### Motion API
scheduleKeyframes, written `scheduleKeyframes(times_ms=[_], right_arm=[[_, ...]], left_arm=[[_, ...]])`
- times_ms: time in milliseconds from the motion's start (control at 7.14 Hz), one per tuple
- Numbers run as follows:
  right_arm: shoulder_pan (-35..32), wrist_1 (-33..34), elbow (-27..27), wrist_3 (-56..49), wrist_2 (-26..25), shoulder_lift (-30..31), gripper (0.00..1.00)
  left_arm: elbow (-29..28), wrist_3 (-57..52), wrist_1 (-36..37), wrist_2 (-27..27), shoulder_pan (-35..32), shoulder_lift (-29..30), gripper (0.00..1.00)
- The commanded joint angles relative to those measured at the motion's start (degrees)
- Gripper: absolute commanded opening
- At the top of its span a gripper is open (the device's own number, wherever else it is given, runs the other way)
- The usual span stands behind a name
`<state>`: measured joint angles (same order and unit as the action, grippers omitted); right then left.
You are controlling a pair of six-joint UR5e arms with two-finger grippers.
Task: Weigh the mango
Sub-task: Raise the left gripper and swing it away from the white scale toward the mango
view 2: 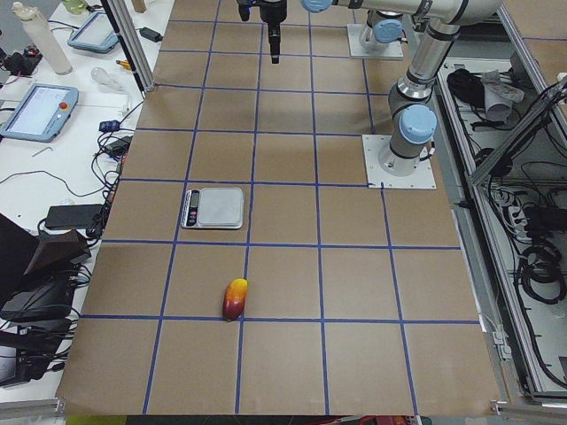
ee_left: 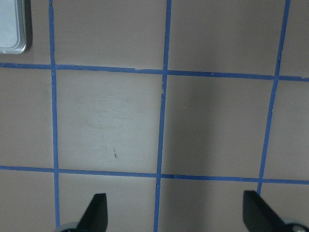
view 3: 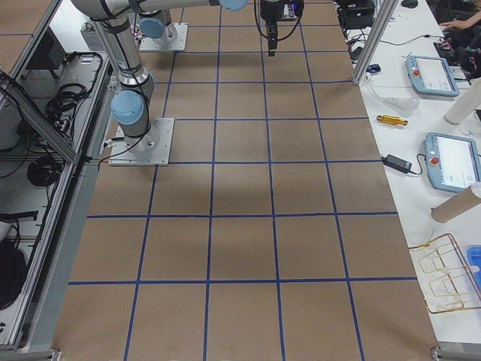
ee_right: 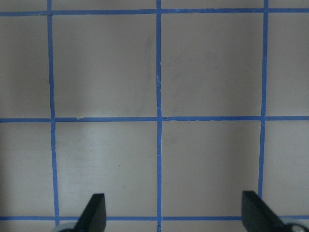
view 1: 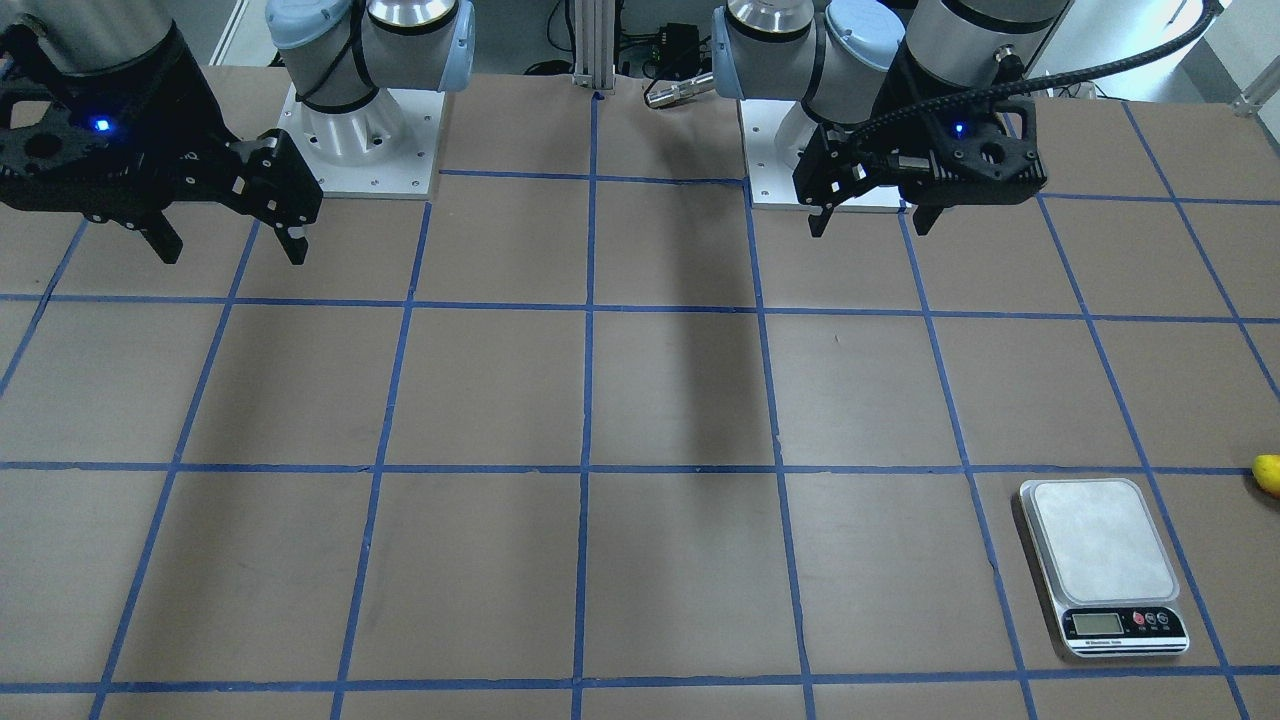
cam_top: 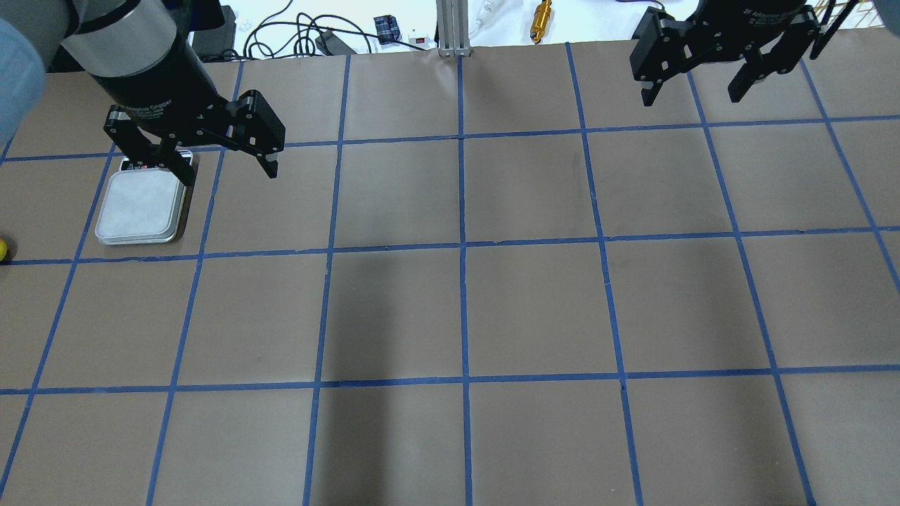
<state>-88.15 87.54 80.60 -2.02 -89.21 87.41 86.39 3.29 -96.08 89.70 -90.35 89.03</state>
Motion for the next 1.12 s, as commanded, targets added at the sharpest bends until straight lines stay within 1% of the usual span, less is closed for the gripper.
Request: scheduleKeyframes(times_ms=[0,420,700,840,980], right_arm=[[0.0,0.0,0.0,0.0,0.0,0.0,1.00],[0.0,0.0,0.0,0.0,0.0,0.0,1.00],[0.0,0.0,0.0,0.0,0.1,0.0,1.00],[0.1,0.0,0.0,0.0,0.0,0.0,1.00],[0.0,0.0,0.0,0.0,0.0,0.0,1.00]], left_arm=[[-0.1,-2.0,0.0,-0.2,0.0,0.3,1.00],[-0.1,-3.5,0.0,-0.2,0.3,0.2,1.00],[-0.3,-11.4,-0.2,0.0,1.4,-0.3,1.00],[-0.1,-15.4,-0.9,0.4,3.5,-1.4,1.00],[-0.3,-20.8,-3.7,0.7,6.6,-2.2,1.00]])
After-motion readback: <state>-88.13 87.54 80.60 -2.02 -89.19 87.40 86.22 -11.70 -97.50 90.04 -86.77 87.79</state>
